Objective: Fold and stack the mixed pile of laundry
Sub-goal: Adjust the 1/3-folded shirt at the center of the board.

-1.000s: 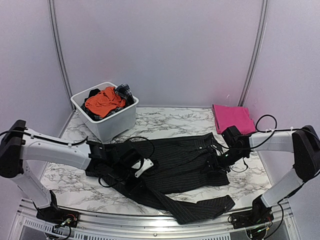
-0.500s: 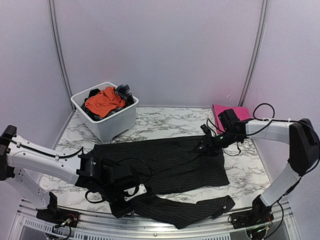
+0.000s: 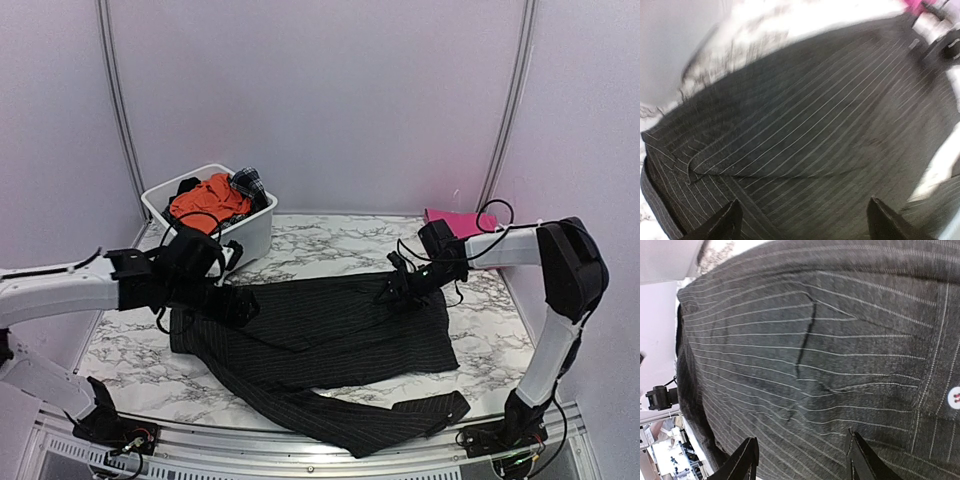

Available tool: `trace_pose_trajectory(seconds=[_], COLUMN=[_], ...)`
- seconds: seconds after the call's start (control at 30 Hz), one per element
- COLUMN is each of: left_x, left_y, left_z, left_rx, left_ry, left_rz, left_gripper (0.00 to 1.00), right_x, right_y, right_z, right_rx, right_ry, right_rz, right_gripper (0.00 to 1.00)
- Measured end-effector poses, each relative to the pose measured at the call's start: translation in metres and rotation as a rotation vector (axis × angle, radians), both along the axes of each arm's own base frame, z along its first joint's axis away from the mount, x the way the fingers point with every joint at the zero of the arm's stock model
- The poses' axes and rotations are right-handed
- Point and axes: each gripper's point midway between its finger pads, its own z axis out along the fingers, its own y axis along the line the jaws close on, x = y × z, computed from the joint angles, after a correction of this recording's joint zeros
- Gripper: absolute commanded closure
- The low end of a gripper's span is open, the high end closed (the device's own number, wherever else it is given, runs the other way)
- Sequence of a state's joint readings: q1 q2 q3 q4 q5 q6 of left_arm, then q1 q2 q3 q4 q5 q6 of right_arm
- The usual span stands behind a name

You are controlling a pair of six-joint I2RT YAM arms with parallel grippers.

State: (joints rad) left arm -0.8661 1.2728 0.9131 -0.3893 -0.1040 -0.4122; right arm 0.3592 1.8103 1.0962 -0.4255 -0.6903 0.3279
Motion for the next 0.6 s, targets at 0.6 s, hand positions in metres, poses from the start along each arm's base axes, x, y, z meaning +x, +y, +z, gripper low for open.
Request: trace_pose_trajectory(seconds=[0.6], left_x=[0.099], left_y=[0.040], left_z=[-0.132], left_rx=[0.273], left_ry=[0.290], left_rz=[0.223], left_gripper=[0.47], right_x=[0.010], right_y=[-0.001], right_z=[-0.026], right_rx=[-0.023], right_ry=[0.035], right_rz=[-0.032], right_gripper=[0.39])
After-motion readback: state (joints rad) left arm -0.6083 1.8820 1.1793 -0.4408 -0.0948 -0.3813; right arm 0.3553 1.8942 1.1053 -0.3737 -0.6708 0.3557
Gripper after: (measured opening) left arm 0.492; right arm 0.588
